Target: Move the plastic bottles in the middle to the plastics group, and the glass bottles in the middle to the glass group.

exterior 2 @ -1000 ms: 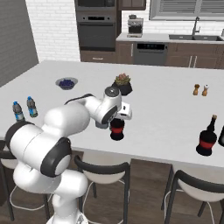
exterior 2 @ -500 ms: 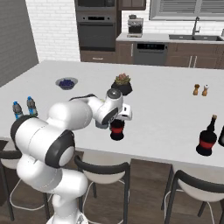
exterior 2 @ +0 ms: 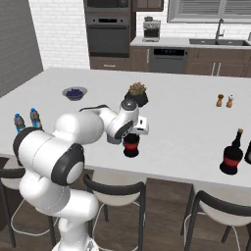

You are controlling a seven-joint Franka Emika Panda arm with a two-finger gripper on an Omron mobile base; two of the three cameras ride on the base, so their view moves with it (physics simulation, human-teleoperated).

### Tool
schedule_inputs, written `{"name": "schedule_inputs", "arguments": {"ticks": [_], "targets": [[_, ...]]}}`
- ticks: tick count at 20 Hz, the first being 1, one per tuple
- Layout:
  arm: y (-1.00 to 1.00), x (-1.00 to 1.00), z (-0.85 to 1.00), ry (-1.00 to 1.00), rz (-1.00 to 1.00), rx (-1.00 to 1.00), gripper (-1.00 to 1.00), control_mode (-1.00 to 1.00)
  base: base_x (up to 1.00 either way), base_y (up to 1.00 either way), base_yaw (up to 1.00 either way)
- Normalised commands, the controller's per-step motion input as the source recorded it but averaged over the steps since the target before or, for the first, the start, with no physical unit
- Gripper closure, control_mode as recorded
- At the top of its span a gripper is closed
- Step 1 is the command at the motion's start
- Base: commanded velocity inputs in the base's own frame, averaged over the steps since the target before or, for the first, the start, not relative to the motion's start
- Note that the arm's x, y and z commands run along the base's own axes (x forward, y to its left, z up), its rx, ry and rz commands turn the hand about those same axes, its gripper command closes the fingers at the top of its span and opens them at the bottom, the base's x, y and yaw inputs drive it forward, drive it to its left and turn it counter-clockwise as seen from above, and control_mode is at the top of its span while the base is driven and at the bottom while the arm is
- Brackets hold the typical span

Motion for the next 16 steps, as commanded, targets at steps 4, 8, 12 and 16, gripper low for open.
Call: {"name": "schedule_inputs", "arguments": {"ticks": [4, 8, 12, 16], "targets": [[-0.07, 0.03, -0.02, 0.00, 0.00, 0.00, -1.00, -1.00, 0.00, 0.00, 0.00], [-0.06, 0.10, -0.06, 0.00, 0.00, 0.00, -1.00, -1.00, 0.00, 0.00, 0.00], [-0.03, 0.11, -0.13, 0.00, 0.00, 0.00, -1.00, -1.00, 0.00, 0.00, 0.00], [0.00, 0.11, -0.14, 0.00, 0.00, 0.00, -1.00, -1.00, 0.00, 0.00, 0.00]]}}
